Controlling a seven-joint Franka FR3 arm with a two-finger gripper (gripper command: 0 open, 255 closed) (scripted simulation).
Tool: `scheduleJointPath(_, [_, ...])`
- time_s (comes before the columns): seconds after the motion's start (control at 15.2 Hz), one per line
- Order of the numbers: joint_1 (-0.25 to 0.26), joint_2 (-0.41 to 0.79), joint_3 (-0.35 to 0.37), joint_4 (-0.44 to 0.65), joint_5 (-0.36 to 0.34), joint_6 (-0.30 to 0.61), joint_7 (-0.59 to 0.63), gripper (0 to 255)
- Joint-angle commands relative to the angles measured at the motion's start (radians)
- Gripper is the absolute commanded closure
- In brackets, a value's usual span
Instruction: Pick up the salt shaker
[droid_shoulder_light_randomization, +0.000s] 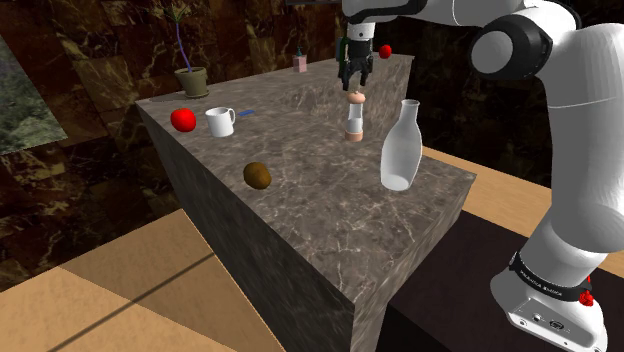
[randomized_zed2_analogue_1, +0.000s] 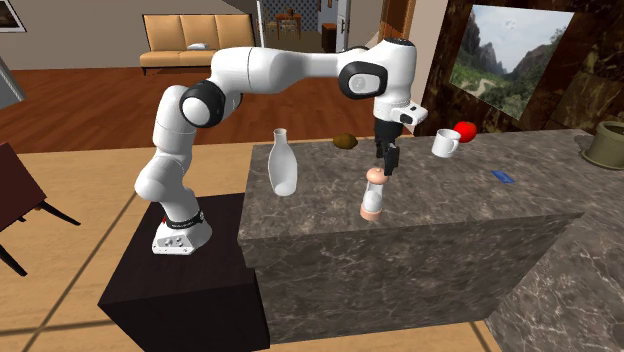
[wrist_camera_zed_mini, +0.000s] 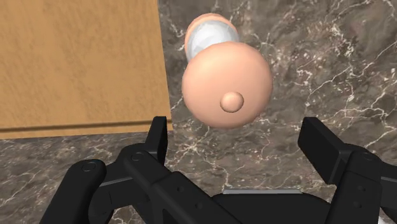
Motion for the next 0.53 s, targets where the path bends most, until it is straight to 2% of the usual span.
scheduleJointPath(0.0, [-0.003,0.028,0.001,0.033,0.003,-0.005,0.000,0])
scheduleJointPath(0.46, [0.006,0.004,0.001,-0.094,0.000,0.098,-0.003,0])
